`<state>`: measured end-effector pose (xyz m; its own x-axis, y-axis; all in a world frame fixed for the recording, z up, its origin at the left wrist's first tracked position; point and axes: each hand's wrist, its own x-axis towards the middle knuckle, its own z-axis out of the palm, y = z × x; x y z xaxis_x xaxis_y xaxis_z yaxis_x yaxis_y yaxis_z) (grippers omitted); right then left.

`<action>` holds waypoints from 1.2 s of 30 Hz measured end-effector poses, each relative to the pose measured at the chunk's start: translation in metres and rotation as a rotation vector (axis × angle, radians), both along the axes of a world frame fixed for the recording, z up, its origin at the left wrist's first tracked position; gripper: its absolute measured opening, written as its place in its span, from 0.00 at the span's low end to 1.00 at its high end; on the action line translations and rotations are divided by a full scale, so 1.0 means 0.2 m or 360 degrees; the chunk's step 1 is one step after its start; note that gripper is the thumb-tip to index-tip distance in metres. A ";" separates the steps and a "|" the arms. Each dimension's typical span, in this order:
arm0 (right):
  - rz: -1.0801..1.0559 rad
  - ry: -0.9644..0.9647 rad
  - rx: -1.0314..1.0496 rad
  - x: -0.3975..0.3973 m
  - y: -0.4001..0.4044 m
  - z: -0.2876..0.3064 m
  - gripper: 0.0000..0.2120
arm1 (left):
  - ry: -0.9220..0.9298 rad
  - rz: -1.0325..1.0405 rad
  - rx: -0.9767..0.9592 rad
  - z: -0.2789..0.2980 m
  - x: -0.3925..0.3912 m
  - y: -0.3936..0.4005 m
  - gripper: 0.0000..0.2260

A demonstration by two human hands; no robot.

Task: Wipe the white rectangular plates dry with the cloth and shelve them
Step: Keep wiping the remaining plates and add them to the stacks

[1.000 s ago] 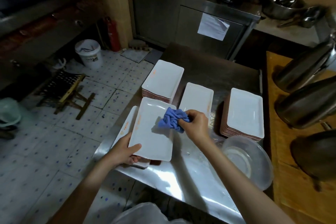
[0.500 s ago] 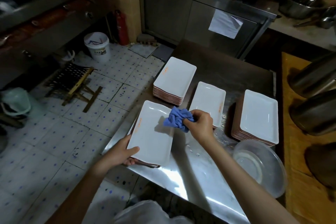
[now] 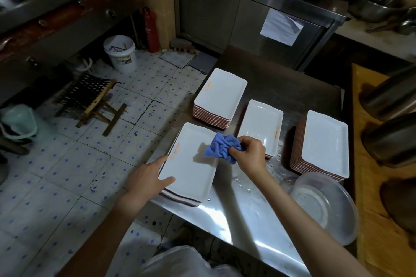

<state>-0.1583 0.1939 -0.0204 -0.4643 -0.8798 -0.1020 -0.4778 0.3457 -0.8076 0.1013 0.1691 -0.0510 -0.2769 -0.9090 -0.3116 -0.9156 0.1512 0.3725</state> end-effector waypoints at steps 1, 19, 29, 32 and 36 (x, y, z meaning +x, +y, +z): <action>0.0000 0.0000 0.0003 0.00 0.00 0.00 0.03 | -0.0051 -0.0014 -0.0039 -0.01 0.01 0.00 0.29; -0.0064 0.0011 -0.0016 -0.01 0.02 0.01 0.04 | -0.0029 -0.0018 -0.0369 -0.09 -0.02 -0.01 0.27; -0.0322 0.0048 -0.0061 -0.21 0.13 0.03 0.07 | 0.0246 -0.0393 -0.0324 0.00 -0.47 -0.18 0.22; -0.0430 0.0034 -0.0077 -0.28 0.16 0.03 0.07 | 0.0280 -0.0519 -0.0297 0.01 -0.65 -0.23 0.21; -0.0584 0.0041 -0.0102 -0.37 0.19 0.03 0.07 | 0.0247 -0.0656 -0.0334 -0.01 -0.87 -0.30 0.16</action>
